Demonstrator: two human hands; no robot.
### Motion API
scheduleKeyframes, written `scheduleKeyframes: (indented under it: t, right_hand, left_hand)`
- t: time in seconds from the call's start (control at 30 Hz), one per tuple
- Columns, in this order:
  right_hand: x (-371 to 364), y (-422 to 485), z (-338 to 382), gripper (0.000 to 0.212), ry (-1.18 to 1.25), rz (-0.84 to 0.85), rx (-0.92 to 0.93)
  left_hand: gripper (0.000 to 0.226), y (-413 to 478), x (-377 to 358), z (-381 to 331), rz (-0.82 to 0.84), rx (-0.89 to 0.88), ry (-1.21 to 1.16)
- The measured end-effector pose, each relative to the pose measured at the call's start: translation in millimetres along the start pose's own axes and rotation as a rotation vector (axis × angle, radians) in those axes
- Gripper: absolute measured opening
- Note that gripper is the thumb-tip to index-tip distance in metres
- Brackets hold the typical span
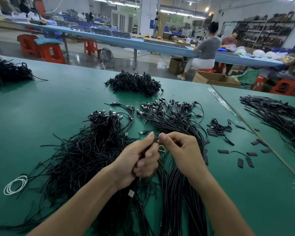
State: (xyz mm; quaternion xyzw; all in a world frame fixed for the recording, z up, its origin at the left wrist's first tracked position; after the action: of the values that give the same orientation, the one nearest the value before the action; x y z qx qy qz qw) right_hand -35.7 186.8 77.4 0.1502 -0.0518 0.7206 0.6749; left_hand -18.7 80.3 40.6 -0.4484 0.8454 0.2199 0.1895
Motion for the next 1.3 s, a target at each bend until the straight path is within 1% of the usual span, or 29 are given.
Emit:
scheduleKeyframes:
  t: [0.03,0.1,0.17,0.2,0.23,0.3,0.37,0.4,0.47,0.5,0.53,0.57,0.67,0.73,0.8,0.87,0.97,1.03,1.1,1.13,1.2,1.23,1.3]
  right_hand:
    - [-3,0,-7,0.031,0.004,0.013,-0.053]
    - [-12,-3,-17,0.025,-0.085,0.067,-0.124]
    - [-24,-8,-20,0.024,-0.227,0.143,-0.126]
    - [-31,-11,-19,0.025,-0.300,0.185,-0.110]
    - [-37,-14,-17,0.026,-0.366,0.230,-0.092]
    - [-44,-20,-16,0.024,-0.482,0.308,-0.078]
    - [-43,-24,-13,0.023,-0.549,0.345,-0.069]
    - [-42,-25,-11,0.023,-0.568,0.350,-0.049]
    - [-33,-24,-5,0.026,-0.605,0.313,-0.004]
    - [-27,-22,-2,0.023,-0.603,0.269,0.006]
    - [-20,-20,1,0.020,-0.578,0.220,0.011]
    - [-12,-18,3,0.017,-0.532,0.172,0.014]
    - [2,-14,8,0.012,-0.286,0.098,0.031]
    - [8,-11,8,0.016,-0.146,0.087,0.023]
    - [3,-12,6,0.022,-0.056,0.171,0.007]
    - [-5,-14,4,0.022,0.022,0.290,-0.028]
    - [-10,-16,3,0.020,0.019,0.369,-0.039]
    - [-12,-14,2,0.018,-0.037,0.372,-0.026]
    - [-12,-15,2,0.012,-0.053,0.372,-0.018]
    - [-13,-16,3,0.015,-0.054,0.383,-0.017]
    - [-17,-19,3,0.026,-0.111,0.425,-0.020]
    - [-19,-19,3,0.026,-0.144,0.425,-0.018]
    - [-16,-16,4,0.018,-0.163,0.330,0.010]
  left_hand:
    - [0.046,2,-1,-7,-0.015,-0.042,-0.093]
    - [0.043,7,4,-20,-0.114,-0.154,-0.191]
    - [0.042,10,17,-30,-0.251,-0.285,-0.172]
    - [0.041,11,22,-34,-0.294,-0.343,-0.116]
    - [0.040,11,27,-35,-0.316,-0.387,-0.008]
    - [0.040,9,32,-35,-0.337,-0.434,0.338]
    - [0.038,8,34,-33,-0.338,-0.459,0.691]
    - [0.036,7,34,-32,-0.326,-0.457,0.818]
    - [0.024,7,32,-25,-0.247,-0.403,0.964]
    - [0.023,7,30,-21,-0.197,-0.366,1.020]
    - [0.032,6,29,-16,-0.162,-0.323,1.057]
    - [0.041,6,29,-11,-0.138,-0.256,1.050]
    - [0.062,2,24,5,-0.070,-0.022,0.789]
    - [0.061,-1,18,8,-0.014,0.066,0.638]
    - [0.057,-5,11,10,0.062,0.126,0.478]
    - [0.054,-8,5,10,0.116,0.162,0.333]
    - [0.052,-9,0,8,0.127,0.172,0.201]
    - [0.049,-7,3,6,0.089,0.152,0.193]
    - [0.049,-6,5,4,0.060,0.139,0.245]
    - [0.049,-6,7,4,0.049,0.138,0.285]
    - [0.050,-6,10,3,0.030,0.130,0.420]
    - [0.051,-6,12,3,0.020,0.126,0.475]
    - [0.055,-3,13,4,-0.008,0.104,0.520]
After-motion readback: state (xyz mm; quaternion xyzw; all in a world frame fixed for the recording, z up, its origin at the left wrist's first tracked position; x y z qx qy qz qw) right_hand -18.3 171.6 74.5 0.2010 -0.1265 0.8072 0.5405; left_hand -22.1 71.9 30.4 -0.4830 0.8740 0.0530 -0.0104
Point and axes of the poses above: each hand's wrist, its own y-axis towards the middle knuckle, its own x-axis out of the back of the hand, z = x × y, the point moved 8 cm from there along y, towards the middle knuckle, and after that the axes turned 11 degrees about -x, right-handed, at the moved point
